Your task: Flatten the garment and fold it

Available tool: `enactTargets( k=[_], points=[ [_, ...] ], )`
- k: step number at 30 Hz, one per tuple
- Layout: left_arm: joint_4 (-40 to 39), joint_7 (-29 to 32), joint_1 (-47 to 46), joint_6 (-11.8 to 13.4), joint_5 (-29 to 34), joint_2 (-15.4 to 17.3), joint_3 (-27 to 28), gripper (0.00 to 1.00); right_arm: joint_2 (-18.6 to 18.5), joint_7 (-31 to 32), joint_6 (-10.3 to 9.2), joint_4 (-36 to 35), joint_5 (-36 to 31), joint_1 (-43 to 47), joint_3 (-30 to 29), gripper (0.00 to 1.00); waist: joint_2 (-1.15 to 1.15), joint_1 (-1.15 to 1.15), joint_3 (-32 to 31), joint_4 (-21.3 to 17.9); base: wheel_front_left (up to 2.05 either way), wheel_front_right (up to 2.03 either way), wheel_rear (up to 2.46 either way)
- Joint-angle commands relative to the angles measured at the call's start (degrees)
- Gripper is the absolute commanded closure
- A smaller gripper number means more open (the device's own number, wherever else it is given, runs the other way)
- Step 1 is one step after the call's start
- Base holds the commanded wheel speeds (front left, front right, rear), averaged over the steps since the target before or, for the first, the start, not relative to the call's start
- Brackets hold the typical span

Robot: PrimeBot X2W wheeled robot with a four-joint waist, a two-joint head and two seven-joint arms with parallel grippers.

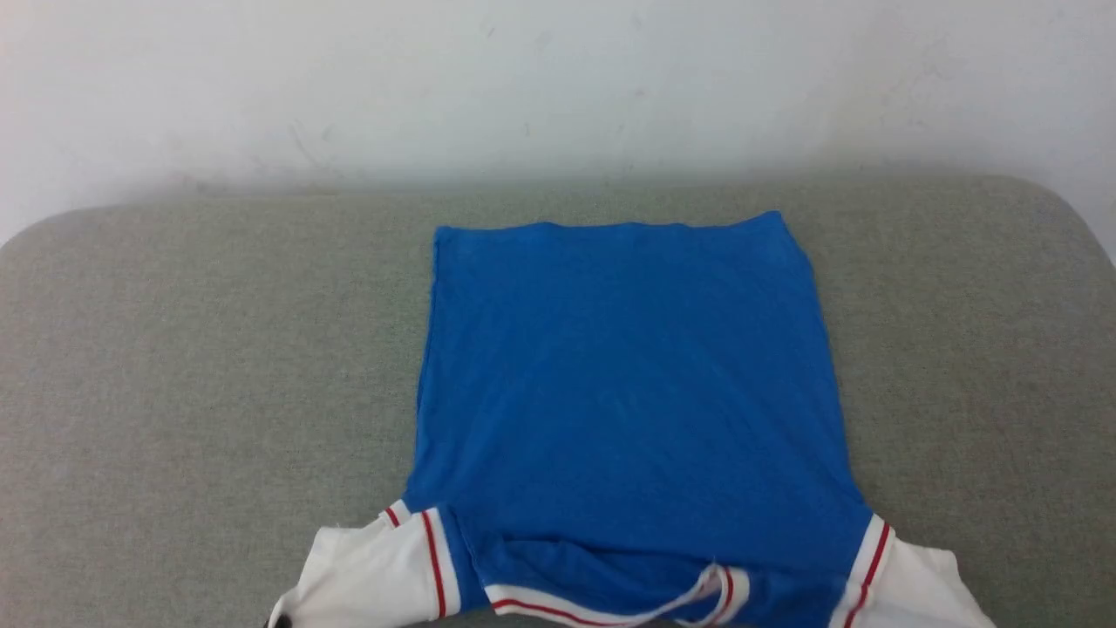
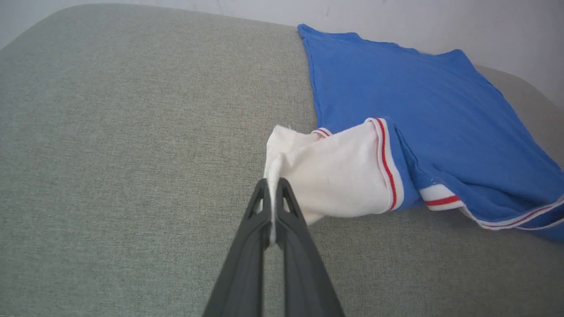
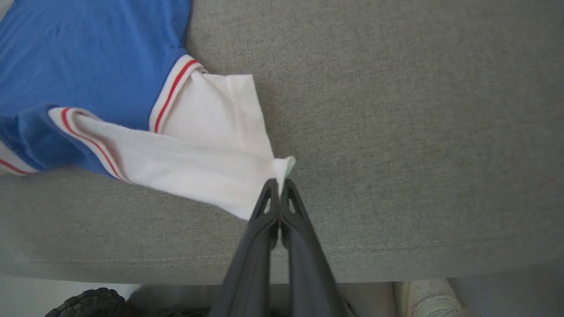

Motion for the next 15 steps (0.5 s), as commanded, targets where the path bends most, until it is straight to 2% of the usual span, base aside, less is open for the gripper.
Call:
enactTargets(
  k=[1, 6, 10, 15],
  points=[
    [-0.42, -0.45, -1.49, 0.07, 0.52, 0.14, -0.05, 1.0, 0.46, -0.65, -0.05, 0.39, -0.74, -1.13, -0.6, 0.0, 0.0, 0.0, 0.43, 0.32, 0.0, 0.0, 0.0],
    [-1.93, 0.04, -5.57, -0.53, 2.08, -0.13, -2.14, 1.0, 1.07, -1.85, -0.05, 1.37, -4.65, -5.31, 0.04, 0.0, 0.0, 0.0, 1.63, 0.74, 0.0, 0.0, 0.0],
    [-3.51, 1.24, -7.31, -0.08, 3.39, 0.13, -3.05, 1.0, 0.26, -2.37, -0.05, -4.48, -3.84, -11.01, -2.59, 0.0, 0.0, 0.0, 2.88, 0.39, 0.0, 0.0, 0.0],
    [-5.89, 2.11, -8.83, 0.82, 5.07, 0.27, -3.74, 1.0, -0.39, 2.01, -0.05, -12.65, -3.64, -22.03, -6.75, 0.0, 0.0, 0.0, 6.05, 0.53, 0.0, 0.0, 0.0]
  ],
)
